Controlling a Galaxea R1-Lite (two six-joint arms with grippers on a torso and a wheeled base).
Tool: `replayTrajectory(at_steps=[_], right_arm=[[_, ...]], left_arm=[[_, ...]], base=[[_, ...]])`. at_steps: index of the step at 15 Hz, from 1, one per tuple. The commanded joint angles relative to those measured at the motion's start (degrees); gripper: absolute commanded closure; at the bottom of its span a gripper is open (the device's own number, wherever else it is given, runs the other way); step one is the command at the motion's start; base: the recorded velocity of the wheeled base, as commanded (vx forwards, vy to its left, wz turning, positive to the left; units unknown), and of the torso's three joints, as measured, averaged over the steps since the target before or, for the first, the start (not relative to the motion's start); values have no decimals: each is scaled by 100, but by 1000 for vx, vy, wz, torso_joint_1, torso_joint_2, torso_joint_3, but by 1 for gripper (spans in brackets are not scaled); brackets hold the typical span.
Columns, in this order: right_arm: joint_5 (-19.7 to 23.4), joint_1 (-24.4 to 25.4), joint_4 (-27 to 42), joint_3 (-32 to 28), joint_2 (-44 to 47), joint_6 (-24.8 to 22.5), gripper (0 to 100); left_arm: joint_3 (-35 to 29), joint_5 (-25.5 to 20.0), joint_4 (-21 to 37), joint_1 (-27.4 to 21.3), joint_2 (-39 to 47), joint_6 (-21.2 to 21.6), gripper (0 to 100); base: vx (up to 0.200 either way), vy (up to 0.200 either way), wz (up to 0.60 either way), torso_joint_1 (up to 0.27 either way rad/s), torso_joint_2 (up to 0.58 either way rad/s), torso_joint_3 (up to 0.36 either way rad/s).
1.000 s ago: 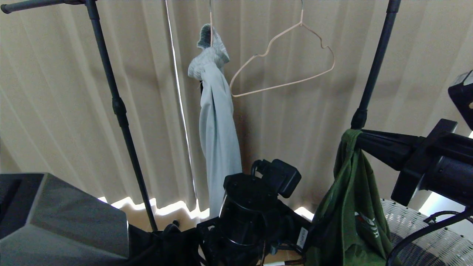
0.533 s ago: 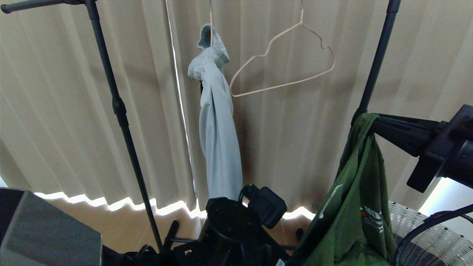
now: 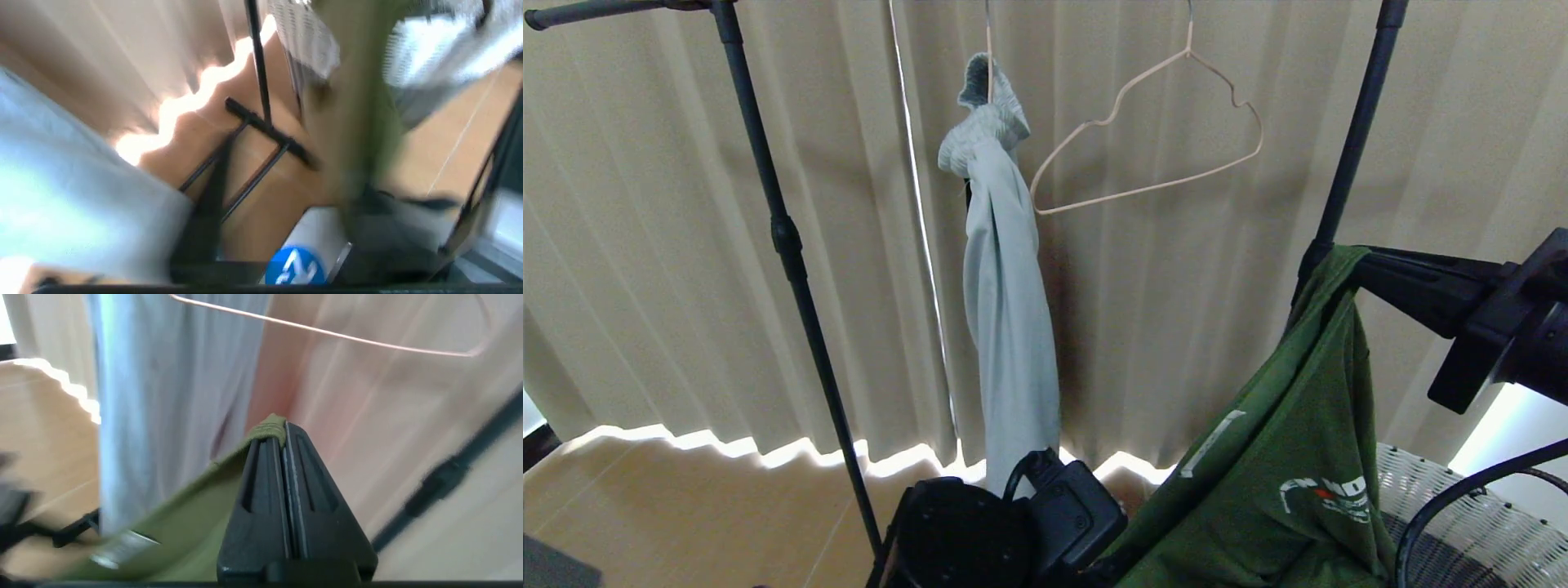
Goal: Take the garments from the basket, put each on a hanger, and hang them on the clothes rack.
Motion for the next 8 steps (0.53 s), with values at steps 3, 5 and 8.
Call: replayTrajectory(at_steps=[3,5,8], right_arm=[[1,-175,-6,44,-102,3,100],[-17,-175,3,35,-243,-6,100],[-8,-175,30,0,-463,-6,100]], left_arm=[[-136,8,194,540,-1561,351,100],[-698,8,853,953,-1939,351,100],[-1683,-63,2268,1498,-2483,289,100]], base=[[0,0,0,0,0,0],[0,0,0,0,0,0],[0,0,0,0,0,0]])
